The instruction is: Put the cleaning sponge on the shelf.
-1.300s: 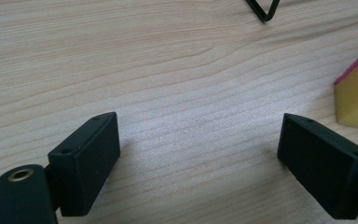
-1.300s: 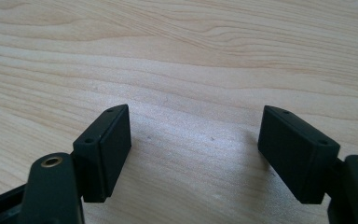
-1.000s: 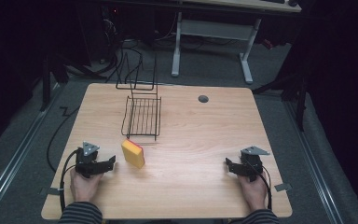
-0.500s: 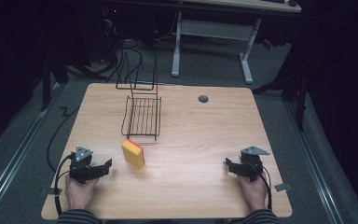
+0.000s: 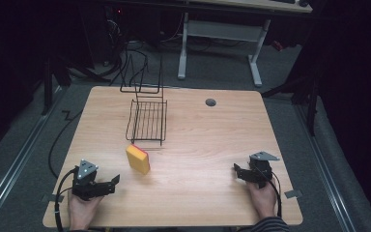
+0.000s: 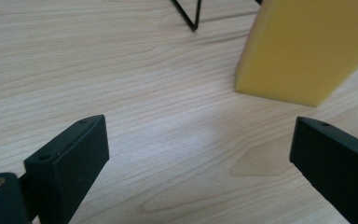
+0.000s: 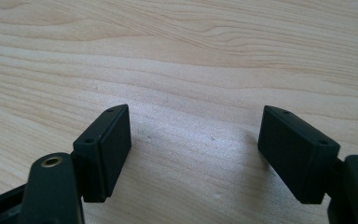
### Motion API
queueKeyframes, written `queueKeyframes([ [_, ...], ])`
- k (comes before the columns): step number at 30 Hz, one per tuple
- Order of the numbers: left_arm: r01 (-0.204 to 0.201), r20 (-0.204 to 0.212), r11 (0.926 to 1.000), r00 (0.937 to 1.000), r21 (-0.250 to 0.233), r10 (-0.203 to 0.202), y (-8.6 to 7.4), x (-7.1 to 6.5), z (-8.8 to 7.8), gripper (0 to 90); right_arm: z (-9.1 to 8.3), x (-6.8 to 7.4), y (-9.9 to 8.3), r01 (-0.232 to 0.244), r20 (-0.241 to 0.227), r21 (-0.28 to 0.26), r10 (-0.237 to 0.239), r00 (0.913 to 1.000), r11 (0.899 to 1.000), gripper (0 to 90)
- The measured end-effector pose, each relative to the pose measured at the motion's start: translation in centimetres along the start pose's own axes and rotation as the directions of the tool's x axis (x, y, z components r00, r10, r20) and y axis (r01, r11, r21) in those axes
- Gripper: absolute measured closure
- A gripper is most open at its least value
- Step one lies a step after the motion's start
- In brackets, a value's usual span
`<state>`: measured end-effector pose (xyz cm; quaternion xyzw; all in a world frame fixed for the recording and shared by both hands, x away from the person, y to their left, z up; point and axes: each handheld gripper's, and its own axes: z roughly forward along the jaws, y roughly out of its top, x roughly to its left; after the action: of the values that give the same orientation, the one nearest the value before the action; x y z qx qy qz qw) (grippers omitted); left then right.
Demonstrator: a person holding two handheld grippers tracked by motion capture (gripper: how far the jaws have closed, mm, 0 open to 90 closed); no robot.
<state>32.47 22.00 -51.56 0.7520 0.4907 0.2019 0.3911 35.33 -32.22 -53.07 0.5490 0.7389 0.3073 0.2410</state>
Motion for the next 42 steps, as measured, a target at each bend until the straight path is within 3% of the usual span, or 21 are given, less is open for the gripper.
queueKeyframes([
  [12,-0.057,0.032,0.9982,0.9979,0.017,0.057,0.1,-2.6,0.5,0.5,0.0,0.0,0.0,-0.005,0.000,0.002,0.005,1.0000,1.000,25.8],
  [20,-0.110,0.064,0.9936,0.9920,0.025,0.108,1.2,-4.6,1.4,0.3,0.0,0.0,0.0,-0.002,-0.001,0.000,0.002,1.0000,1.000,25.8],
  [33,-0.130,0.083,0.9914,0.9881,0.009,0.129,3.0,-6.1,2.7,0.2,0.0,0.1,0.0,-0.004,-0.001,0.001,0.004,1.0000,1.000,25.8],
  [42,-0.116,0.080,0.9932,0.9900,-0.007,0.116,4.1,-6.4,3.6,0.0,-0.1,0.1,0.0,-0.002,-0.002,0.000,0.002,1.0000,1.000,25.8],
])
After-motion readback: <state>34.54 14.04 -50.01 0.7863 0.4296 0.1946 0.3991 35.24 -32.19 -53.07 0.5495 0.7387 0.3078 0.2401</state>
